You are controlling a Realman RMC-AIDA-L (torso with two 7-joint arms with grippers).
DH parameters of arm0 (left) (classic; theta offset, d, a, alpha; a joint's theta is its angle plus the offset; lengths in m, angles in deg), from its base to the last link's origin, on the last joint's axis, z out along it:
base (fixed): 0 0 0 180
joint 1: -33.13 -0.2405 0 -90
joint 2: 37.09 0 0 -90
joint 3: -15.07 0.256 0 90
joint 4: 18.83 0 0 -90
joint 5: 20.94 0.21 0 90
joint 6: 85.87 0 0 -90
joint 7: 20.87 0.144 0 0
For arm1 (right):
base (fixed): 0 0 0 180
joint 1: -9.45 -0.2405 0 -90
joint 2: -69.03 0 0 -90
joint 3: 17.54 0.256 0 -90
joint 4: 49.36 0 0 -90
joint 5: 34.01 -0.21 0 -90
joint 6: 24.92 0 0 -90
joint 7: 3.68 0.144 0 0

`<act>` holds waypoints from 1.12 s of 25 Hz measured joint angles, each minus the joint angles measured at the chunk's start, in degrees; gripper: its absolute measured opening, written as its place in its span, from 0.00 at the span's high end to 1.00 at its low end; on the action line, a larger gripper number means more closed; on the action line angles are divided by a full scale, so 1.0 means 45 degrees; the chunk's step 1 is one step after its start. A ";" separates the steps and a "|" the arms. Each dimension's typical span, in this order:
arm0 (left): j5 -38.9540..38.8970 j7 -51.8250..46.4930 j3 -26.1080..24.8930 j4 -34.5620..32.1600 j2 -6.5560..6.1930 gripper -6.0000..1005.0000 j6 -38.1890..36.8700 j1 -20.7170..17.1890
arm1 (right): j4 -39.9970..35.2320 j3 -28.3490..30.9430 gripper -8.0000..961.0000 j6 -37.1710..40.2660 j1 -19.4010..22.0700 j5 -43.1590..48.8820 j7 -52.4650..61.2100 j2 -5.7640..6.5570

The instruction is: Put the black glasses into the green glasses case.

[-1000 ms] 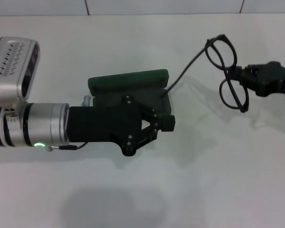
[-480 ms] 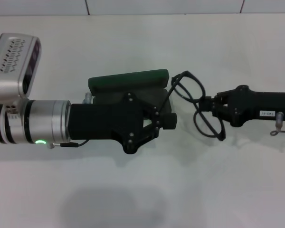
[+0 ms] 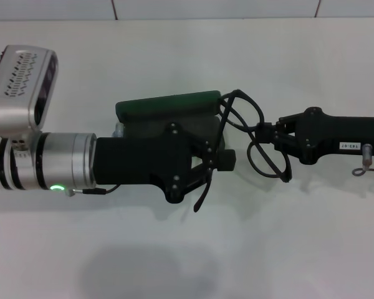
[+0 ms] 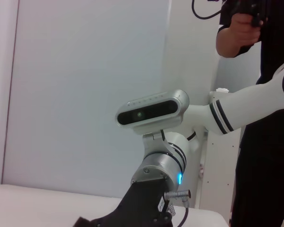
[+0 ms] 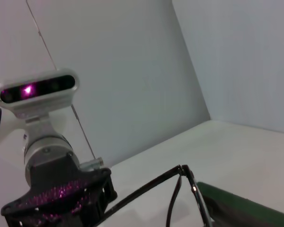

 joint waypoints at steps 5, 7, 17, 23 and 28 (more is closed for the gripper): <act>0.0001 0.0001 0.0003 0.0062 0.0026 0.98 0.0004 0.0043 | -0.0032 0.0011 0.93 0.0132 -0.0088 -0.0358 0.0000 -0.0075; 0.0002 0.0000 0.0017 0.0112 0.0054 0.98 -0.0024 0.0114 | -0.0033 0.0008 0.93 0.0143 -0.0170 -0.0424 -0.0001 -0.0103; -0.0274 0.0008 0.0086 0.0545 0.0117 0.98 -0.0061 0.0367 | 0.0043 -0.0097 0.93 0.0192 -0.0533 -0.0926 -0.0010 -0.0236; -0.0316 0.0006 0.0083 0.0674 0.0115 0.98 -0.0067 0.0484 | 0.0127 -0.0217 0.93 0.0327 -0.0800 -0.1189 -0.0012 -0.0296; -0.0316 0.0002 0.0077 0.0682 0.0116 0.98 -0.0016 0.0488 | 0.0136 -0.0854 0.93 0.0387 -0.0852 -0.1935 -0.0012 -0.0296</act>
